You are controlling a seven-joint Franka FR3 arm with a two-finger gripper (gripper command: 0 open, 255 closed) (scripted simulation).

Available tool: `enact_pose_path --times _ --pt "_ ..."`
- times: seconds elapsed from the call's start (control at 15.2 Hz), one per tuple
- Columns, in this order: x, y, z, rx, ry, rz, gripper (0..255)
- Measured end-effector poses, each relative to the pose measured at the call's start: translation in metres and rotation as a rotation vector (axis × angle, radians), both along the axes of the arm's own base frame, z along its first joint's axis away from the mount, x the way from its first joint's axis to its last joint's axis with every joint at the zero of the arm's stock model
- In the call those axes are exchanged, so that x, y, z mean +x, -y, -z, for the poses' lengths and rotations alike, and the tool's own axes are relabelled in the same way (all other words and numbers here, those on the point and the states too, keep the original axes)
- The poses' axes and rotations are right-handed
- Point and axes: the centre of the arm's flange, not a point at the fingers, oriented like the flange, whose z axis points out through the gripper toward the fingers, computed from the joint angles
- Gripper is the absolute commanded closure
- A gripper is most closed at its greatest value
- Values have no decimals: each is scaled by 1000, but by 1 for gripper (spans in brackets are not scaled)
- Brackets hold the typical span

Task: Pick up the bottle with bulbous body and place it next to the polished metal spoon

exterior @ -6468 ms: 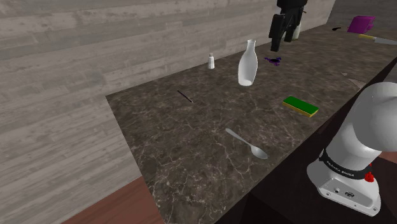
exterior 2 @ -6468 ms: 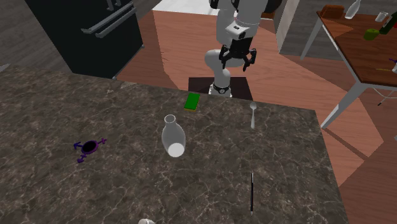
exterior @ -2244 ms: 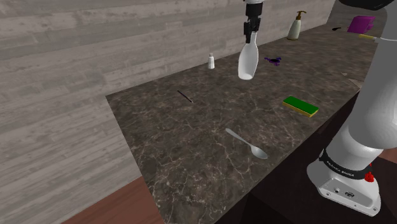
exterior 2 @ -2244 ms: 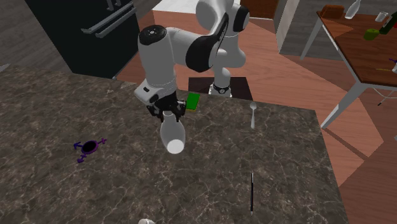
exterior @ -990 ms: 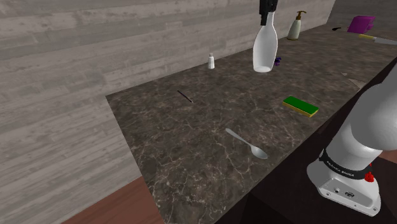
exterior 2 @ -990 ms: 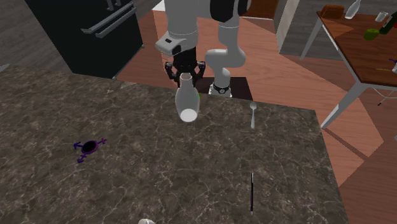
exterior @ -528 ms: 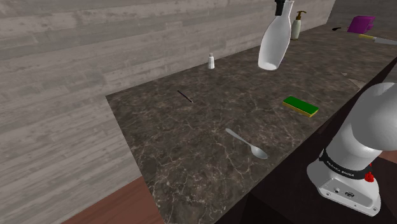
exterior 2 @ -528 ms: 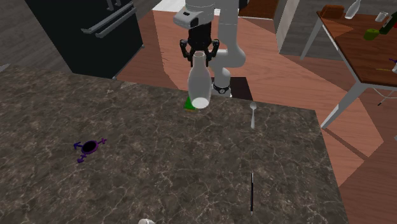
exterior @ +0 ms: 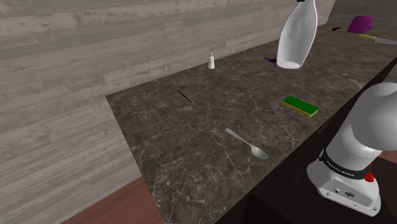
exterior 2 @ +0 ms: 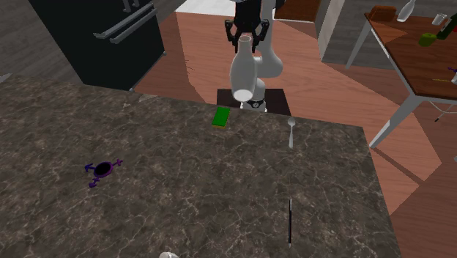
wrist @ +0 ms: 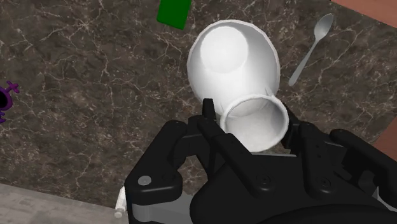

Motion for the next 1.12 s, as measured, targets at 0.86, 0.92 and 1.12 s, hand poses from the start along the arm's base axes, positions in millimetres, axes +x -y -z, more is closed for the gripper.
enact_pose_path --times 0.86,0.92,1.12 --pt "-125 -88 -79 0 1 1 255" --pt "-135 -95 -85 0 1 1 255" --pt "-144 -102 -80 0 0 0 255"
